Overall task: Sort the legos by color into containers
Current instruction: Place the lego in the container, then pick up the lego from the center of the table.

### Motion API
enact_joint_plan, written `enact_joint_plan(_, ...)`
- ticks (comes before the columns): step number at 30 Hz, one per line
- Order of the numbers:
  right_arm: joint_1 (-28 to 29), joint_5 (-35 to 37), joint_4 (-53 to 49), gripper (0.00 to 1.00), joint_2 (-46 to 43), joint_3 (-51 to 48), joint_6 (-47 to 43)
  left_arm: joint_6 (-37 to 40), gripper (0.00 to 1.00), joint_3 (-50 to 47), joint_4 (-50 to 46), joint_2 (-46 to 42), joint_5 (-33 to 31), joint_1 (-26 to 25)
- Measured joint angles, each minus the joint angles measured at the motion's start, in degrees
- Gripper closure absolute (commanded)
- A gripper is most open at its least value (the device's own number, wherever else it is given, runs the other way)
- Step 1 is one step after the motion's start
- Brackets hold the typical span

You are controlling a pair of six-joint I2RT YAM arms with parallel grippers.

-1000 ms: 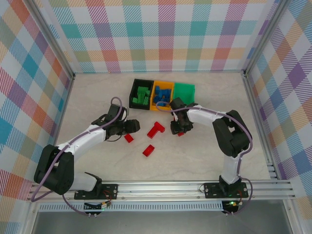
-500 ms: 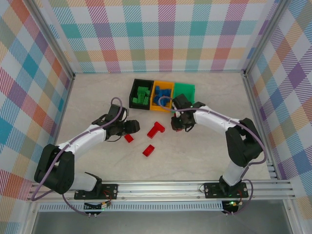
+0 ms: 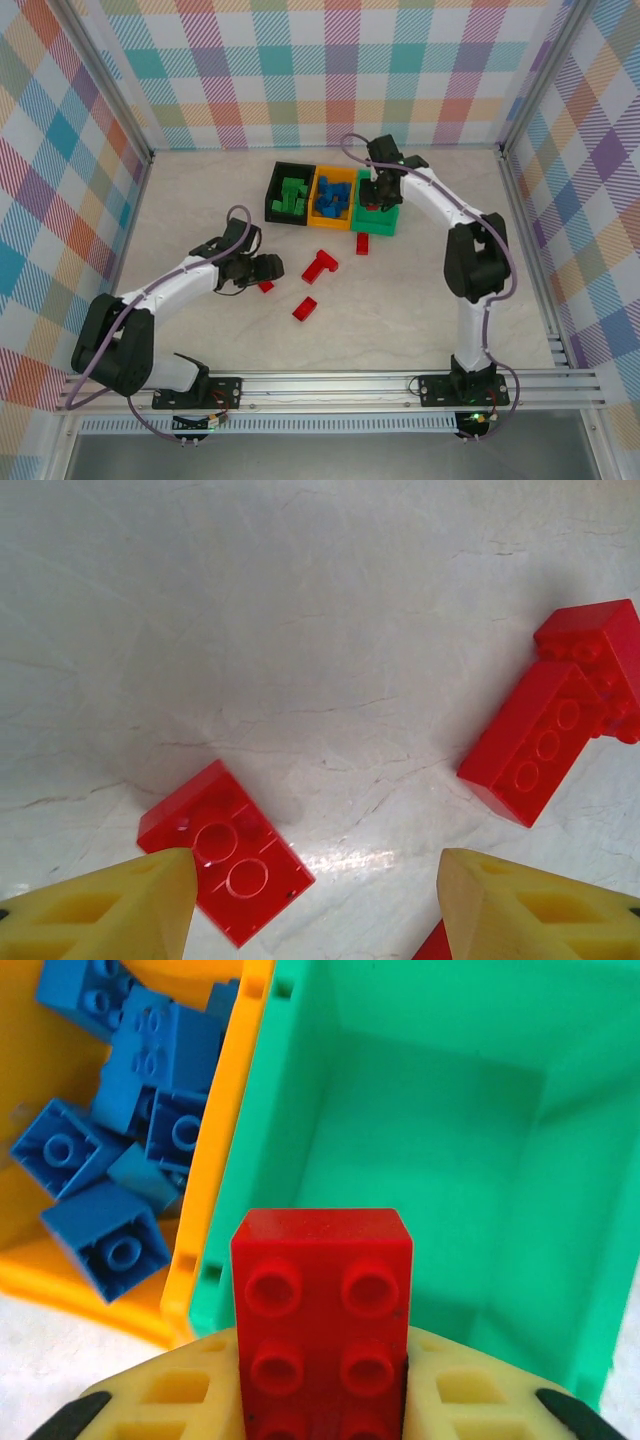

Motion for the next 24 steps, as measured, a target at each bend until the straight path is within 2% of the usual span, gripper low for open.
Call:
enact_joint_plan(2,-0.2,0.8,-0.9,0.45,2.8,3.0,-0.7,-0.2,0.26,0.0,-1.3,-1.0,-0.8,0.0)
enact_joint_plan(4,-0.3,1.2,-1.5,0.41,4.3,3.9,-1.3,-0.2,0.22,-0.1,-2.6,-1.3,-1.8,0.0)
enact_joint_plan(8,-0.3,0.3,-1.1,0.39,3.8,1.9,-1.4,-0.2,0.19,-0.1,-5.5,-1.3,-3.7,0.0)
enact_joint_plan(13,-0.3,-0.8,1.2,0.38,-1.6,-8.1,-1.4,-0.3,0.17,-0.1,-7.1,-0.9,-4.5,0.0)
enact_joint_plan(24,0.1,-1.8,9.6,0.38,-19.5,-28.2,-1.2,0.3,0.24,4.3,-9.4,9.5,-3.5,-0.2)
